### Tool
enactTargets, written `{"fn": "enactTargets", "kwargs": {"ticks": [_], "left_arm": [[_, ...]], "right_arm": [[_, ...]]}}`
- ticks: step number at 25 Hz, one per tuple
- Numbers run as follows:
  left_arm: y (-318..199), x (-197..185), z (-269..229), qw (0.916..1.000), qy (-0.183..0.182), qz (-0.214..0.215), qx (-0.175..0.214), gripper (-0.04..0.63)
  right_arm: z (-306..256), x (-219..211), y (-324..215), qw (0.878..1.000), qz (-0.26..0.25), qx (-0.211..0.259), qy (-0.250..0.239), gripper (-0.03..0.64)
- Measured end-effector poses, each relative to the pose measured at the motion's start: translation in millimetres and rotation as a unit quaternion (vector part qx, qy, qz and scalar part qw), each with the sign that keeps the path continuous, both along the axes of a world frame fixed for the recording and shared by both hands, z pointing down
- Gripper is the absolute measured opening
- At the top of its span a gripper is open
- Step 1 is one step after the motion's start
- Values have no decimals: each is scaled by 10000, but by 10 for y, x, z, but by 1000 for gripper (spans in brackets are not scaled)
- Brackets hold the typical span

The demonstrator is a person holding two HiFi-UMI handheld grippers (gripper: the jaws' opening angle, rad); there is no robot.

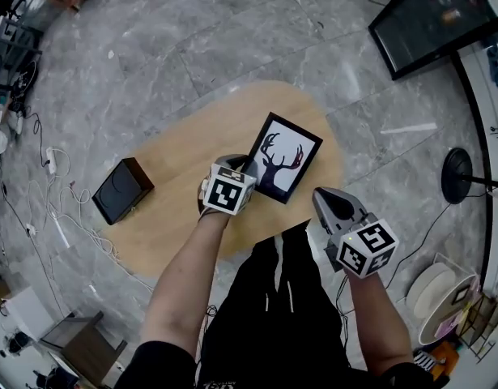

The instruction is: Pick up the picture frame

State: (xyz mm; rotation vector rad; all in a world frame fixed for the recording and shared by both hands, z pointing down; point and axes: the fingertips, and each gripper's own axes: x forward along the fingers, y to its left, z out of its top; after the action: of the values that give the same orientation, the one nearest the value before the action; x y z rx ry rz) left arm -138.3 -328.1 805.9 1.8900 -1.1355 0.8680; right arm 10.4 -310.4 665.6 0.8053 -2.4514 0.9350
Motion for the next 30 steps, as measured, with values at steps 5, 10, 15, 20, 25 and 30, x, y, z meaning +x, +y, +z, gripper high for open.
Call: {"fn": "enactTargets", "kwargs": {"ticks": [5,10,15,20,25,30], "left_arm": [[-8,-107,-742,9985,88,-223,496,75],[68,-196,-1478,9942,102,-426,982,75],[158,-346,-2230,9861,76,-509,1582,75],[313,-378,-2894,9769,86,-494,2077,75],[442,-348,-3330,9683,69,-551,2436,75],[552,-197,-3589,9619,-30,-712,2640,75]], "right_arm": [[-572,-7,-53,9996,27,290,-38,6],[-1239,21,-91,9976,116,663,-151,6],[-1808,-5,7,9947,273,937,-308,6],[-2273,66,146,9912,395,1210,-363,6],[-2648,229,180,9875,421,1454,-434,6],[-2875,479,166,9838,310,1682,-547,6]]}}
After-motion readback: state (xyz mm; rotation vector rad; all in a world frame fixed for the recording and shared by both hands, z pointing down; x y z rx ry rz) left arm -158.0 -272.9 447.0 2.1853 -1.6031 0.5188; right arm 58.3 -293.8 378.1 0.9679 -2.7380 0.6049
